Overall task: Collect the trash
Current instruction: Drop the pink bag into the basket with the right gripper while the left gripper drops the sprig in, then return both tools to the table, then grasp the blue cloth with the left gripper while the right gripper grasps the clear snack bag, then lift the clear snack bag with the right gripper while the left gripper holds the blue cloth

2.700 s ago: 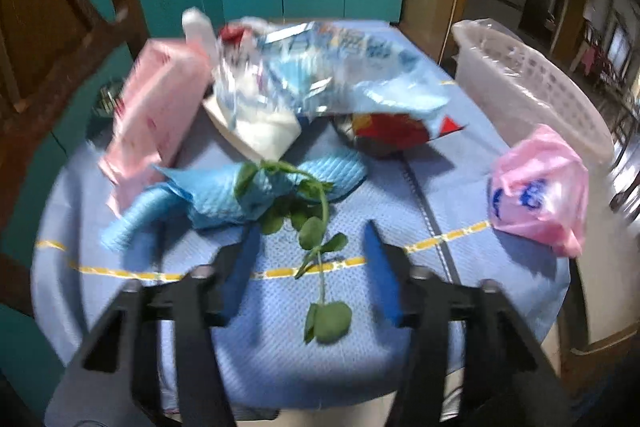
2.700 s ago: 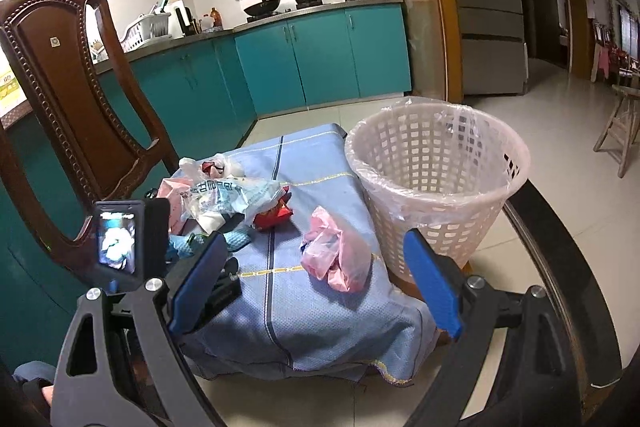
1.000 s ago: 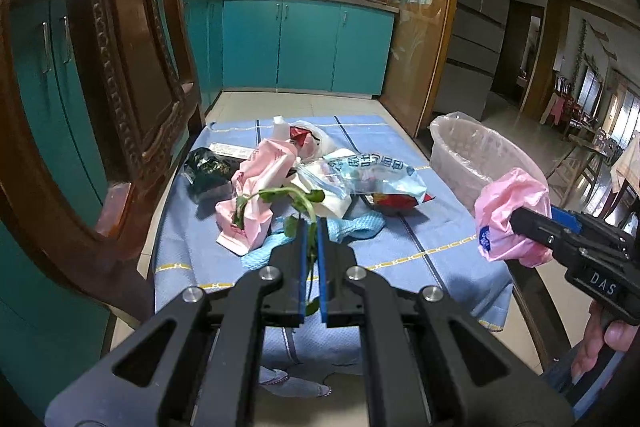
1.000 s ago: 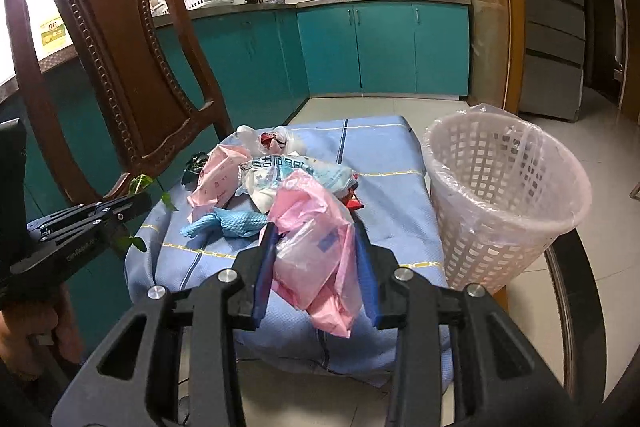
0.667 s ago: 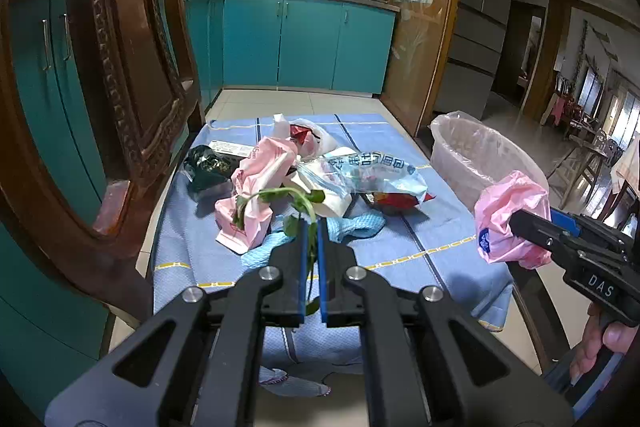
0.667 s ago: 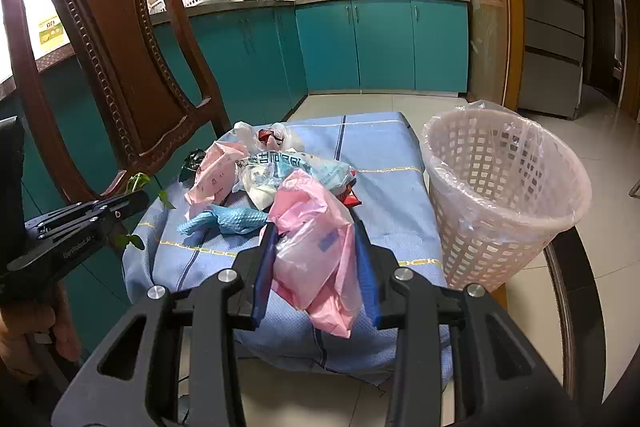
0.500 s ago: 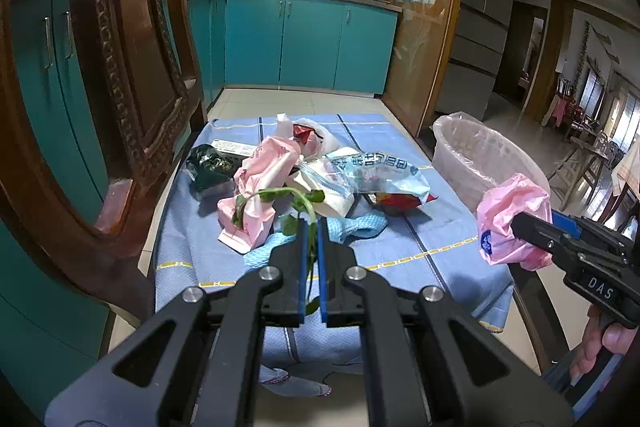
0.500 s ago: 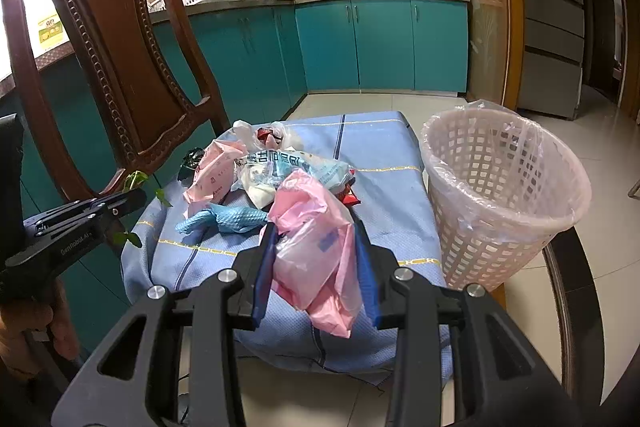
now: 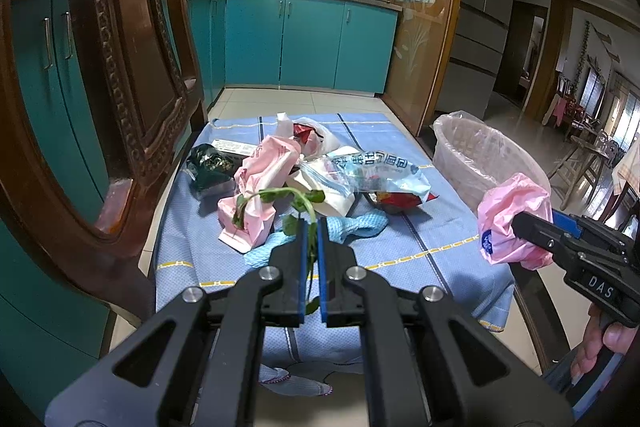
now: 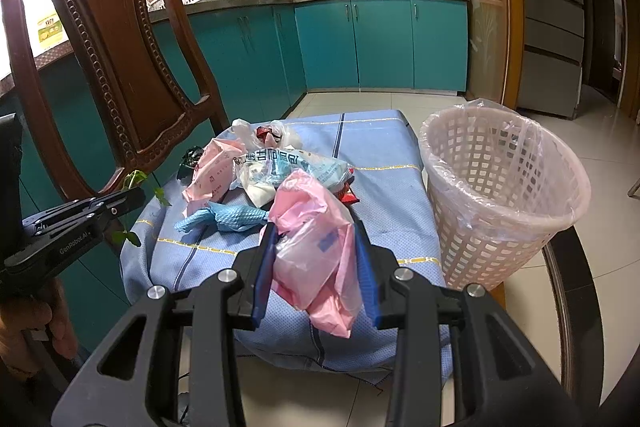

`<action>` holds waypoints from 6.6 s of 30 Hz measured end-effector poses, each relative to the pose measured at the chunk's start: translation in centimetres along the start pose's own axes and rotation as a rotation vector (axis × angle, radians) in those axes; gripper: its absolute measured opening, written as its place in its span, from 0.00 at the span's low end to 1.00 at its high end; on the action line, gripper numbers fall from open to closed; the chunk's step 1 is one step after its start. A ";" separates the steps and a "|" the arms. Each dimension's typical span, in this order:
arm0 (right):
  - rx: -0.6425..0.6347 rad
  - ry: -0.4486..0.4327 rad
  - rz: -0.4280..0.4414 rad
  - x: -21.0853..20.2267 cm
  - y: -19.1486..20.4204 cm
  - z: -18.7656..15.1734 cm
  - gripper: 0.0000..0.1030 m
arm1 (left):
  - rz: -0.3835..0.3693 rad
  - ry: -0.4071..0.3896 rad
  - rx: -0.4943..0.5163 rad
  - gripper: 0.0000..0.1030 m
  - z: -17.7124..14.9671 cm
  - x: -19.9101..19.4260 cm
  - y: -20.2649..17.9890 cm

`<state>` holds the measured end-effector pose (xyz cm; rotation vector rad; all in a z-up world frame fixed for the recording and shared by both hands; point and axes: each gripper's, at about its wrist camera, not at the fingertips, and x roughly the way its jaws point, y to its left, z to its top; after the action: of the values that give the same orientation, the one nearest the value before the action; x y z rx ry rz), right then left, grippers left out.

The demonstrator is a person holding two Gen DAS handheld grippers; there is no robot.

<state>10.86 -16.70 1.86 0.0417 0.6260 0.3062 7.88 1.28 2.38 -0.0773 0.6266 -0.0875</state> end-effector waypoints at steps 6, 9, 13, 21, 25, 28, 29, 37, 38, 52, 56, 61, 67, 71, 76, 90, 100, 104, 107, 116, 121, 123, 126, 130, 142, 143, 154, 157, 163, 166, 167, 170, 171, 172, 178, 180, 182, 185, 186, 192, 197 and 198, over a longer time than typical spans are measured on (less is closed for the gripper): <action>0.061 -0.098 -0.051 -0.9 -2.9 1.8 0.36 | 0.001 0.001 0.002 0.05 -0.1 0.0 0.0; 0.145 -0.173 -0.105 -0.9 -6.2 3.8 0.37 | -0.001 0.007 0.006 0.05 -0.1 0.1 -0.1; 0.227 -0.193 -0.222 1.4 -11.6 6.0 0.38 | -0.008 0.022 0.019 0.05 0.0 0.5 -0.4; 0.344 -0.143 -0.335 3.6 -18.2 6.4 0.81 | -0.065 0.045 0.098 0.05 2.3 2.5 -4.0; 0.489 -0.313 -0.318 -2.3 -19.8 6.5 0.96 | -0.105 0.069 0.133 0.05 4.4 5.2 -7.7; 0.554 -0.386 -0.390 -5.3 -21.2 5.5 0.97 | -0.151 0.077 0.143 0.05 6.6 7.6 -11.4; 0.569 -0.395 -0.398 -5.7 -21.8 5.2 0.97 | -0.166 0.080 0.151 0.05 7.4 8.4 -12.7; 0.722 -0.398 -0.401 -6.5 -25.5 3.9 0.97 | -0.260 0.083 0.256 0.11 15.5 16.2 -25.7; 0.722 -0.393 -0.395 -6.2 -25.2 4.2 0.97 | -0.260 0.099 0.260 0.41 16.0 17.2 -26.6; 0.510 -0.324 -0.286 -3.5 -18.8 6.8 0.97 | -0.078 0.089 0.137 0.92 11.2 11.0 -13.7; 0.379 -0.281 -0.233 -2.4 -14.0 7.0 0.97 | 0.032 0.042 0.076 0.95 7.3 5.4 -6.3; 0.209 -0.221 -0.155 -1.8 -7.1 5.4 0.97 | 0.134 -0.005 0.028 0.96 2.8 0.8 -0.7; 0.022 -0.163 -0.114 -2.1 -0.4 1.9 0.97 | 0.157 0.029 0.017 0.96 0.2 -0.4 1.0; -0.004 -0.143 -0.077 -2.9 1.1 -0.2 0.97 | 0.143 0.041 0.040 0.96 -1.2 -0.7 0.2; 0.017 -0.133 -0.040 -3.0 1.1 -1.1 0.97 | 0.127 0.082 0.043 0.96 -1.4 1.2 -0.6; 0.049 -0.112 -0.048 -2.5 0.3 -0.9 0.97 | 0.106 0.106 0.026 0.96 -2.0 2.0 -0.7; 0.032 -0.102 -0.048 -2.2 0.6 -1.0 0.97 | 0.105 0.113 0.031 0.96 -2.0 2.1 -0.7; 0.033 -0.102 -0.049 -2.2 0.5 -1.0 0.97 | 0.106 0.114 0.032 0.96 -2.0 2.1 -0.7; 0.034 -0.101 -0.048 -2.2 0.5 -1.0 0.97 | 0.109 0.120 0.034 0.96 -2.1 2.2 -0.7; 0.034 -0.102 -0.047 -2.2 0.5 -1.0 0.97 | 0.113 0.122 0.035 0.96 -2.2 2.3 -0.7; 0.036 -0.098 -0.045 -2.1 0.4 -1.0 0.97 | 0.115 0.124 0.037 0.96 -2.2 2.4 -0.7; 0.038 -0.098 -0.043 -2.1 0.5 -1.0 0.97 | 0.123 0.130 0.048 0.96 -2.1 2.7 -0.7; 0.036 -0.076 -0.047 -1.8 0.5 -0.9 0.97 | 0.153 0.150 0.090 0.96 -1.8 3.9 -0.9; 0.033 -0.059 -0.042 -2.0 0.6 -0.7 0.97 | 0.200 0.180 0.177 0.93 -1.4 5.9 -1.2; 0.034 -0.040 -0.050 -0.9 -0.3 0.3 0.97 | 0.162 0.343 0.205 0.23 -1.1 12.7 0.0; 0.028 -0.031 -0.048 -0.3 -0.2 0.6 0.97 | 0.155 0.337 0.209 0.10 -0.9 12.5 -0.1; -0.045 0.070 -0.080 8.4 0.5 3.1 0.85 | 0.067 0.060 0.024 0.04 1.7 2.5 1.9; -0.058 0.109 -0.069 10.7 0.7 3.1 0.81 | 0.033 -0.027 -0.061 0.03 2.3 0.4 3.4; -0.227 0.149 -0.107 13.1 3.7 2.1 0.74 | 0.005 -0.150 -0.087 0.03 3.0 -1.9 3.9; -0.271 0.185 -0.144 14.3 3.8 1.6 0.35 | -0.002 -0.135 -0.084 0.03 3.0 -1.4 3.4; -0.266 0.192 -0.147 14.4 3.6 1.5 0.15 | -0.003 -0.130 -0.083 0.03 3.0 -0.9 3.2; -0.218 0.174 -0.143 13.4 2.8 1.9 0.05 | -0.011 -0.116 -0.084 0.03 2.8 -0.7 3.3; -0.197 0.160 -0.128 12.4 2.7 2.2 0.05 | -0.011 -0.115 -0.084 0.03 2.7 -0.9 3.4; -0.184 0.150 -0.115 11.7 2.6 2.4 0.05 | -0.009 -0.110 -0.080 0.03 2.7 -0.8 3.3; -0.084 0.042 -0.045 4.9 1.9 3.4 0.05 | -0.006 -0.093 -0.069 0.03 2.5 -0.6 2.8; -0.036 0.017 -0.022 2.9 1.1 3.2 0.05 | 0.001 -0.083 -0.065 0.03 2.3 -0.5 2.6; -0.001 0.007 -0.007 1.7 0.5 2.8 0.04 | 0.006 -0.081 -0.058 0.04 2.0 -0.9 2.5; 0.031 0.003 -0.006 0.7 -0.2 1.9 0.04 | 0.015 -0.069 -0.052 0.03 1.6 -0.6 2.3; 0.037 0.007 -0.004 0.6 -0.3 1.7 0.04 | 0.013 -0.066 -0.051 0.03 1.4 -0.6 2.3; 0.072 0.017 -0.003 1.6 -1.1 1.5 0.04 | 0.019 -0.055 -0.046 0.04 1.3 0.2 1.3; 0.021 0.007 -0.007 1.5 0.1 1.1 0.04 | 0.032 -0.048 -0.027 0.04 1.0 0.6 1.2; 0.020 0.011 -0.005 1.6 0.1 1.1 0.04 | 0.034 -0.048 -0.030 0.04 1.1 0.6 1.4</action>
<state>12.69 -16.09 1.85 0.0571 0.6397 0.2953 9.09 2.66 2.72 -0.0976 0.5812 -0.0429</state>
